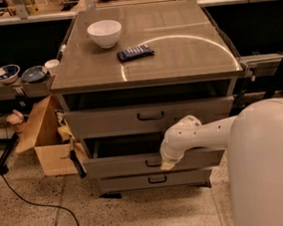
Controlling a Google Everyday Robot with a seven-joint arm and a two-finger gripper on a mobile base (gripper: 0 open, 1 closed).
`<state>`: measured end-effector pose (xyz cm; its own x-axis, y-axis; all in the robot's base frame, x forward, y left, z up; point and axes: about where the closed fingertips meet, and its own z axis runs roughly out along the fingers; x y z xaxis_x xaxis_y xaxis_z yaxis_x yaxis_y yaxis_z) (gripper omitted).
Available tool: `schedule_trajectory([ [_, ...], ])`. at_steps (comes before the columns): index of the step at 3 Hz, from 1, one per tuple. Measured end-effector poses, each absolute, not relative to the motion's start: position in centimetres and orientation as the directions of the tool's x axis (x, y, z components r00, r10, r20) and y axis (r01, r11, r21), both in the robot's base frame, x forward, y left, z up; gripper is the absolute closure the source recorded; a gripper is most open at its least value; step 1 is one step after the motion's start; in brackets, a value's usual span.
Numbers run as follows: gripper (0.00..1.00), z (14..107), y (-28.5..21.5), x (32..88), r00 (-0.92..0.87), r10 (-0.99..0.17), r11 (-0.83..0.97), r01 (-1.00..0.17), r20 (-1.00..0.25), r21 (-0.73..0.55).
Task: Open middle drawer
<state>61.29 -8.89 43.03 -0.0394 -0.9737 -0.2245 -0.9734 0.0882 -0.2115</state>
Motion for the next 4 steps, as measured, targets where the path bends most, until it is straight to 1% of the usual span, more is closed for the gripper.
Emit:
schedule_trajectory([
  [4,1.0,43.7,-9.7,58.4,-0.045,-0.976,0.091,-0.973,-0.214,-0.211],
])
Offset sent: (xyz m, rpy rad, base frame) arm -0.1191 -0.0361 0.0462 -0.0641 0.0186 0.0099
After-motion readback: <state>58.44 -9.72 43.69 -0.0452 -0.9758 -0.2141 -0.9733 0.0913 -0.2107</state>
